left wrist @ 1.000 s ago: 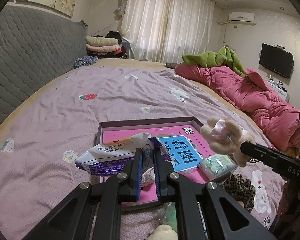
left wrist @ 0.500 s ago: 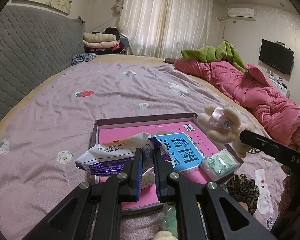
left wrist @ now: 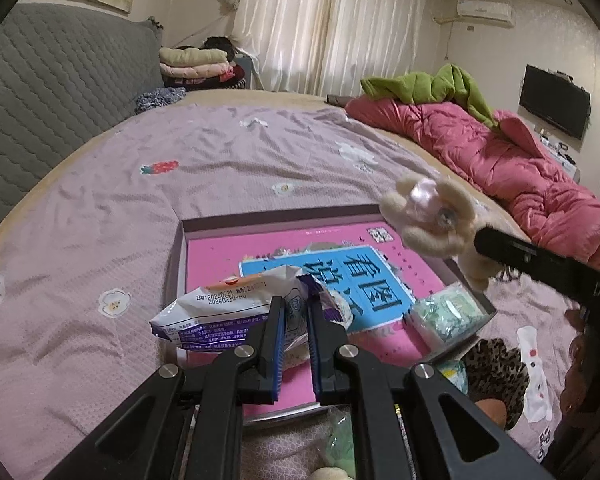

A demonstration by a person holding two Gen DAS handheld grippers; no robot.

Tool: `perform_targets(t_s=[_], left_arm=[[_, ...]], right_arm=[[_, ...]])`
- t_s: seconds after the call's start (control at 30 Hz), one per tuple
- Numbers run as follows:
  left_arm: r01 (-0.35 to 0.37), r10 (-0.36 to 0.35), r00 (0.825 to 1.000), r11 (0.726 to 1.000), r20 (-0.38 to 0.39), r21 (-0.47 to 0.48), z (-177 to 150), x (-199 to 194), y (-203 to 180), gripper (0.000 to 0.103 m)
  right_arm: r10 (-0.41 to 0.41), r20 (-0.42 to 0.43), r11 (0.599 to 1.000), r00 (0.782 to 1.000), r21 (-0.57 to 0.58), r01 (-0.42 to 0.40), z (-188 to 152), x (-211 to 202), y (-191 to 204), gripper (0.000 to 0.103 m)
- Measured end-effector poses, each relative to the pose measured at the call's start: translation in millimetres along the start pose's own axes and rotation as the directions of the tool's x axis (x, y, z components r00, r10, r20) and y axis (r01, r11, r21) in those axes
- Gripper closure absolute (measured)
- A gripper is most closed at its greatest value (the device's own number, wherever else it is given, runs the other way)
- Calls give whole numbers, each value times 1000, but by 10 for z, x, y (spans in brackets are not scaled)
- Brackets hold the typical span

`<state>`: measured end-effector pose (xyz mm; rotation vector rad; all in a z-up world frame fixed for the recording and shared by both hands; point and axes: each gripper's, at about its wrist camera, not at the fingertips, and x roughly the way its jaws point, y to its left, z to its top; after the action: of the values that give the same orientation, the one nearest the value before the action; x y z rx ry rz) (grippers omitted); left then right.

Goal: Organize soft objects
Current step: 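Lift the snack bag and bunny and carry both over the pink box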

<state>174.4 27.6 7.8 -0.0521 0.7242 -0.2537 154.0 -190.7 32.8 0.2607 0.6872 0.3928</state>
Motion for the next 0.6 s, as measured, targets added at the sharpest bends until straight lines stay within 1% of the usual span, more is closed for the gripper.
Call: perform_targets(t_s=[0.33, 0.6], left_arm=[[11, -8, 998, 999, -63, 51, -86, 75, -134, 92], [27, -23, 995, 999, -101, 40, -118, 71, -107, 92]], right_arm=[[9, -36, 1000, 999, -13, -9, -29, 123, 30, 66], [3, -86, 999, 996, -48, -7, -142, 254, 82, 66]])
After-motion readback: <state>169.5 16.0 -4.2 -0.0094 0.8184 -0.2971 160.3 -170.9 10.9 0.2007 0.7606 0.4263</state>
